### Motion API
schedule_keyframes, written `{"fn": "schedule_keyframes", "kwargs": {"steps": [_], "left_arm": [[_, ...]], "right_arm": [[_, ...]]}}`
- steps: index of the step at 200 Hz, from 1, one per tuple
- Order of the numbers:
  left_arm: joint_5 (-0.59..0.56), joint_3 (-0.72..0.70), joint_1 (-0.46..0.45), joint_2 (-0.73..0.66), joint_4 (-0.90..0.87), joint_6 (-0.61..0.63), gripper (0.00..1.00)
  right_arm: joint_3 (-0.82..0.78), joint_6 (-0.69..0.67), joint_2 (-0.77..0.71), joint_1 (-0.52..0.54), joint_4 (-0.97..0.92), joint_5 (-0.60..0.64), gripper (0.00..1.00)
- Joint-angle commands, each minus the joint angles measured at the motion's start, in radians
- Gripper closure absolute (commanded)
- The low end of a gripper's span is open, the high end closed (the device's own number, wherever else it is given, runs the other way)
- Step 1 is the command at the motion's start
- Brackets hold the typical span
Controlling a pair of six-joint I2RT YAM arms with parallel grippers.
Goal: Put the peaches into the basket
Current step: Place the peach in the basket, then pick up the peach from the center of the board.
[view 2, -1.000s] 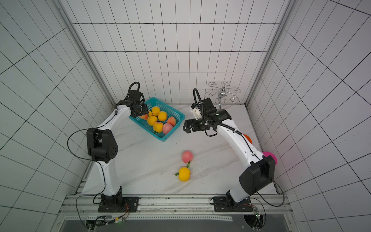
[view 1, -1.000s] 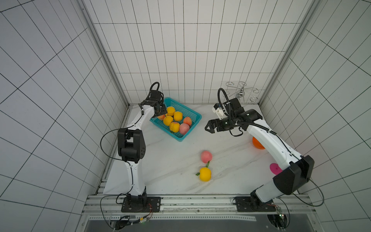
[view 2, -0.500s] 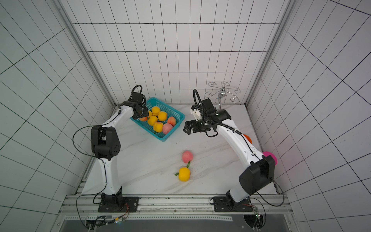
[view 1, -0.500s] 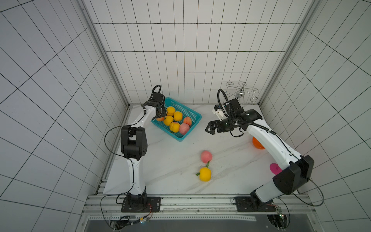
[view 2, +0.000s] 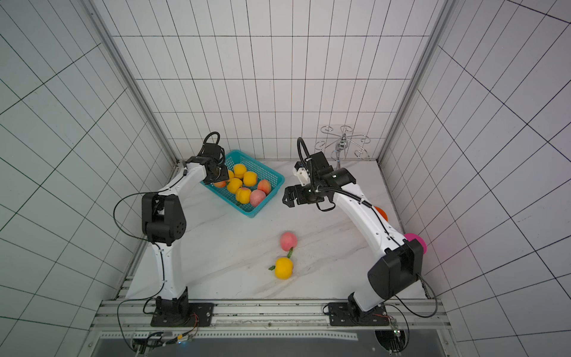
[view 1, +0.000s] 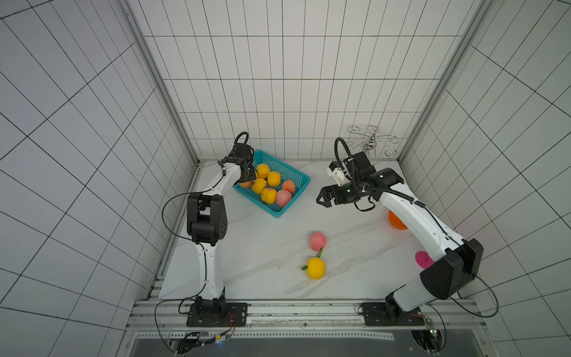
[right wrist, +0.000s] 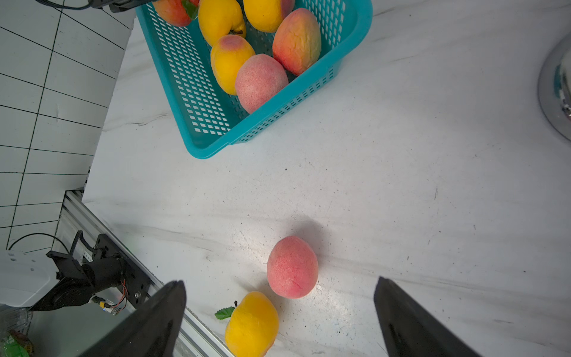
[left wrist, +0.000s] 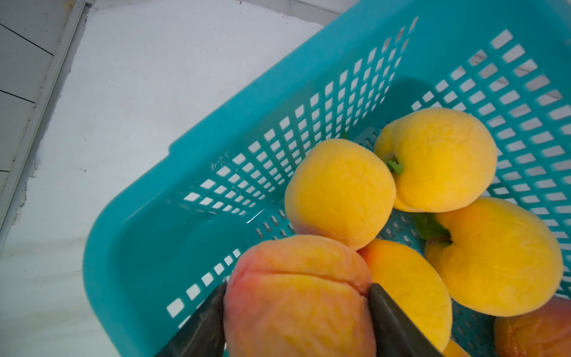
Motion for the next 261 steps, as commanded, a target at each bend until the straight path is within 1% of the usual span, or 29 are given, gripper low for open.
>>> {"fn": "schedule_keyframes", "kwargs": {"steps": [1, 49, 104, 147, 170, 199, 214, 261], "left_arm": [[-0.023, 0.025, 0.004, 0.015, -0.005, 0.013, 0.33], [-0.021, 0.017, 0.004, 0.008, -0.005, 0.018, 0.3], [-0.017, -0.005, 0.005, -0.015, 0.0, 0.021, 0.23], [-0.004, -0.029, 0.003, -0.068, 0.0, 0.02, 0.23], [0.007, -0.063, -0.004, -0.117, -0.005, 0.018, 0.22], [0.006, -0.122, -0.041, -0.199, -0.024, 0.024, 0.2], [0.025, -0.167, -0.06, -0.252, -0.035, 0.012, 0.19], [0.071, -0.313, -0.156, -0.44, -0.082, -0.042, 0.15]], "right_arm": [[0.022, -0.011, -0.005, -0.007, -0.023, 0.0, 0.01], [0.016, -0.008, -0.01, -0.007, -0.023, 0.001, 0.01], [0.007, -0.001, -0.022, -0.007, -0.022, 0.005, 0.01], [0.004, 0.001, -0.031, -0.008, -0.022, -0.003, 0.01], [-0.008, 0.002, -0.04, -0.005, -0.022, -0.008, 0.01], [-0.037, 0.014, -0.057, -0.002, -0.023, 0.005, 0.01], [-0.059, 0.024, -0.069, 0.003, -0.023, 0.01, 0.01], [-0.134, 0.054, -0.125, 0.059, -0.023, 0.027, 0.01]]}}
